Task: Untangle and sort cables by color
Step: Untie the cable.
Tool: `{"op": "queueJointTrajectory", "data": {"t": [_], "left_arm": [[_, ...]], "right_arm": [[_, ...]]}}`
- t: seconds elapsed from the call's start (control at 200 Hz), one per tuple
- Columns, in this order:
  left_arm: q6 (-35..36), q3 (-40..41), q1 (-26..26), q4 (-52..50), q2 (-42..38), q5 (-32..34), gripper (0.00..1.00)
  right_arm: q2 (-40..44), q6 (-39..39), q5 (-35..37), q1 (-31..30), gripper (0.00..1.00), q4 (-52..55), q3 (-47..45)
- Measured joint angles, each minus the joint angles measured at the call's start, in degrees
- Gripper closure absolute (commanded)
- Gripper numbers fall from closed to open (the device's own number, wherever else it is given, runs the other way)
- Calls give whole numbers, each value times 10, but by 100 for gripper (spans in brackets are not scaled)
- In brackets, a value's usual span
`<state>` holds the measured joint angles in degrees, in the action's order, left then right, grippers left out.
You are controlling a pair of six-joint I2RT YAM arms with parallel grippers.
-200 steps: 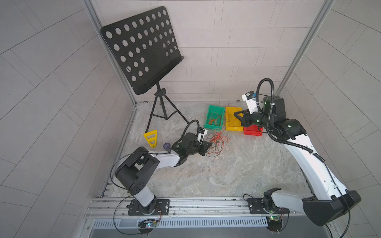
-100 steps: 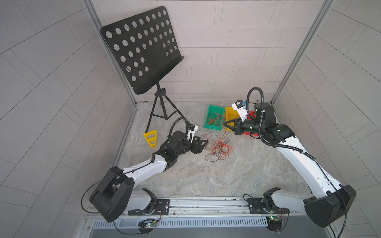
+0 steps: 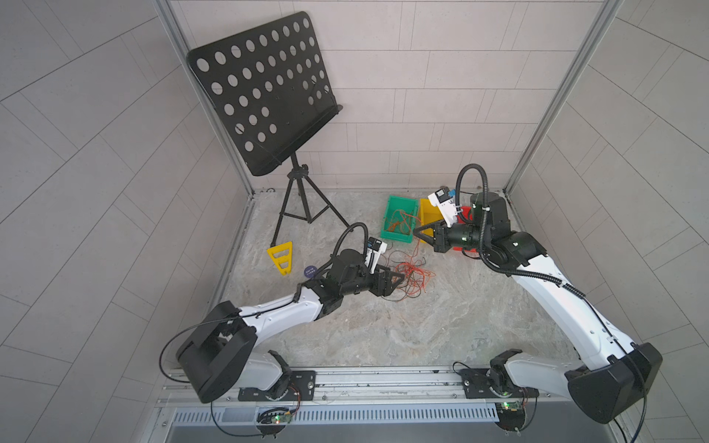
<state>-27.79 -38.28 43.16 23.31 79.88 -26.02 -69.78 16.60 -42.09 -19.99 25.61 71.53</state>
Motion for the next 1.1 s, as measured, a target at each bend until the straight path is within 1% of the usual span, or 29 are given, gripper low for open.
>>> {"op": "queueJointTrajectory", "data": {"t": [0.04, 0.085, 0.125, 0.19, 0.24, 0.32, 0.415, 0.495, 0.595, 0.675, 0.736, 0.831, 0.966, 1.031, 1.101], "left_arm": [[-9, 0, 0, 3, 8, 2, 52], [-10, 0, 0, 6, 14, 2, 68], [-11, -1, 0, 8, 17, 2, 79], [-9, -1, 0, 7, 17, 3, 91], [-11, -3, -1, 3, 13, 4, 96], [3, -6, -5, -17, -5, 10, 99], [19, -10, -10, -57, -47, 21, 100], [36, -22, -16, -96, -81, 32, 100], [54, -43, -19, -136, -109, 43, 100], [64, -56, -22, -162, -120, 49, 100], [69, -64, -23, -179, -122, 54, 100], [73, -68, -23, -198, -123, 60, 100], [76, -76, -26, -218, -124, 66, 100], [78, -81, -26, -224, -124, 66, 100], [80, -85, -26, -227, -124, 67, 100]], "right_arm": [[0, 0, 1, 0, 100, -1, 0], [0, 0, 2, 0, 100, -1, 0], [0, 0, 5, 0, 100, -1, -1], [0, -1, 13, 0, 100, 3, -3], [0, -3, 21, 0, 100, 12, -5], [0, -8, 38, 0, 100, 31, -9], [-2, -15, 64, 0, 100, 61, -17], [-16, -21, 90, 1, 81, 87, -21], [-43, -48, 118, 5, 53, 125, -17], [-53, -61, 135, 7, 38, 146, -5], [-47, -72, 141, 6, 30, 145, 3], [-28, -76, 137, -2, 29, 128, 7], [-19, -63, 98, -35, 29, 79, -12], [-32, -52, 82, -58, 33, 57, -30], [-60, -40, 73, -80, 41, 40, -42]]}}
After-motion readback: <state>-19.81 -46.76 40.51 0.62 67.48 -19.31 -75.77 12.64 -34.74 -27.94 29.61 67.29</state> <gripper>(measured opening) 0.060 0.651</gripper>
